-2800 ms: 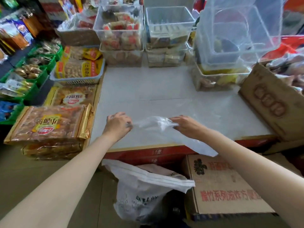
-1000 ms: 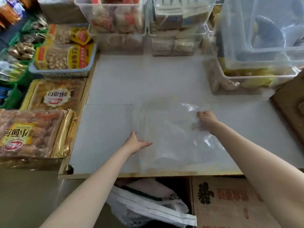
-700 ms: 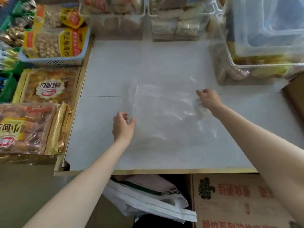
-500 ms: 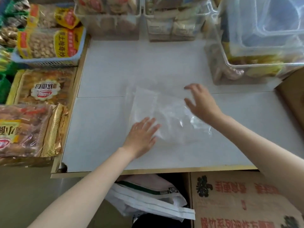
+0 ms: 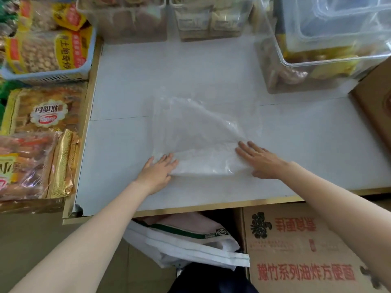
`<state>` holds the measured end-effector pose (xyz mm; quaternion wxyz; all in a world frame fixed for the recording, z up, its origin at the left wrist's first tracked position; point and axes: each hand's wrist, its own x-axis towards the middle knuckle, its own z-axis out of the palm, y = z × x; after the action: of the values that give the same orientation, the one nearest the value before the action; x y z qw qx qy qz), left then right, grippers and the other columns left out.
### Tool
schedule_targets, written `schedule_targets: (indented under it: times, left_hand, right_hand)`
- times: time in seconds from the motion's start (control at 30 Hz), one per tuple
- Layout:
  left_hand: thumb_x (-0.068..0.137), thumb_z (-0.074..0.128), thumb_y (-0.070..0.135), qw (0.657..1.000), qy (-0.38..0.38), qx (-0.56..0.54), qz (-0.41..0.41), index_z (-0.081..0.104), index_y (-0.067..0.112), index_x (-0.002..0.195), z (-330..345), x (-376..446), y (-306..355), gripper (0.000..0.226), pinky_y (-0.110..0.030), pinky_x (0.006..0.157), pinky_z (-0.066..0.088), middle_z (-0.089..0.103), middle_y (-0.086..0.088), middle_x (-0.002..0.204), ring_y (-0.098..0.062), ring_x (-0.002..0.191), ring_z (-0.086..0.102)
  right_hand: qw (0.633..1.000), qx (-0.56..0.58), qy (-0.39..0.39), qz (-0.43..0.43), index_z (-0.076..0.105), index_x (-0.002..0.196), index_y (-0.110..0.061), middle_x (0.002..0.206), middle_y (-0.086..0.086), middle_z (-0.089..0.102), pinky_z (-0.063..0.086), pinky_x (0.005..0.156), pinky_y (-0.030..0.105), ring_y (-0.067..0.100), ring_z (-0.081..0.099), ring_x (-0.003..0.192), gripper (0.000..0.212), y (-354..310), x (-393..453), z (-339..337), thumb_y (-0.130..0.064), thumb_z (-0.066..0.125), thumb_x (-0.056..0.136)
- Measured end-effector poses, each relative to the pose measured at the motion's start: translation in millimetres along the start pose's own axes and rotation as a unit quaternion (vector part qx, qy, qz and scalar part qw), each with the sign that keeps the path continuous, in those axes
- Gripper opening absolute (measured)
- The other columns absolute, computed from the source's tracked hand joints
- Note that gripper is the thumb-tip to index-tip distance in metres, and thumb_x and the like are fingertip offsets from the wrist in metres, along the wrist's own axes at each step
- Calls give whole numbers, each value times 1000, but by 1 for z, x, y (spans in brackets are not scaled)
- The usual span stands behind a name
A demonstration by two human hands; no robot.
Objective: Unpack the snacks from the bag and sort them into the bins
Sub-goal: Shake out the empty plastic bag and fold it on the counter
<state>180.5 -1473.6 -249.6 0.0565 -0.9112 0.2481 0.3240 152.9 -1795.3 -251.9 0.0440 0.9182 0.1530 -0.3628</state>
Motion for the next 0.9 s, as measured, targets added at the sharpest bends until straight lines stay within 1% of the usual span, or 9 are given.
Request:
schedule_targets:
  times: [0.17,0.3,0.37,0.43,0.5,0.63,0.77,0.83,0.9]
  left_hand:
    - [99,41,25,988,-52,-146,-11,53,20,131,-18,-9,-19,35,-24,106,30,47,0,143,-19,130,44]
    - [86,62,44,955,-167,-246,-12,60,21,125,-36,-23,-16,46,-21,103,35,55,5,133,-11,123,51]
    - [85,65,42,953,-12,-299,-44,61,19,123,-47,-20,-15,44,-17,92,37,62,4,119,-12,111,57]
    - [86,66,36,921,131,-354,-94,56,13,127,-54,-11,-12,48,-18,86,37,62,-3,120,-15,104,58]
    - [84,67,36,896,113,-411,-126,43,10,137,-54,-2,-7,64,-21,88,38,56,-7,127,-18,109,55]
    - [74,76,38,889,11,-432,-150,14,12,149,-26,8,2,100,-29,104,35,40,-6,145,-21,131,42]
    - [70,81,34,900,28,-409,-146,3,17,151,-18,9,-6,114,-24,102,31,40,-5,145,-19,131,40]
    - [70,81,34,903,23,-402,-147,-3,18,150,-16,7,-8,117,-25,105,29,35,-9,149,-22,135,36]
    - [70,81,34,903,20,-404,-147,-6,19,150,-16,6,-8,120,-25,106,28,33,-12,150,-23,137,34]
  right_hand:
    - [996,34,-79,-5,15,149,-14,158,4,10,24,113,37,26,25,141,50,2,-16,-29,-17,30,102]
    - [980,33,-188,48,23,149,-24,155,-3,23,25,114,40,21,26,140,77,-2,-35,-51,-56,55,86]
    - [983,165,-82,13,38,142,-23,147,-3,39,32,108,34,17,40,133,76,-9,-36,-75,-57,63,79]
    - [966,223,126,-29,45,137,-19,137,3,51,37,100,29,20,50,122,66,-16,-19,-100,-44,68,81]
    - [955,187,226,-53,33,144,-16,141,9,45,29,104,32,26,38,130,72,-27,12,-117,-35,68,83]
    - [987,99,126,-20,21,147,-11,145,12,37,6,115,48,26,21,141,84,-49,82,-122,-34,70,82]
    - [980,117,156,-38,61,83,-14,92,11,61,34,90,33,30,53,98,2,-46,106,-134,-13,60,84]
    - [957,203,207,-27,43,60,-23,83,14,55,40,82,35,30,50,87,32,-40,109,-157,-12,57,86]
    - [946,216,243,-3,52,70,-17,104,21,55,41,88,37,35,53,99,20,-30,124,-170,-13,55,89]
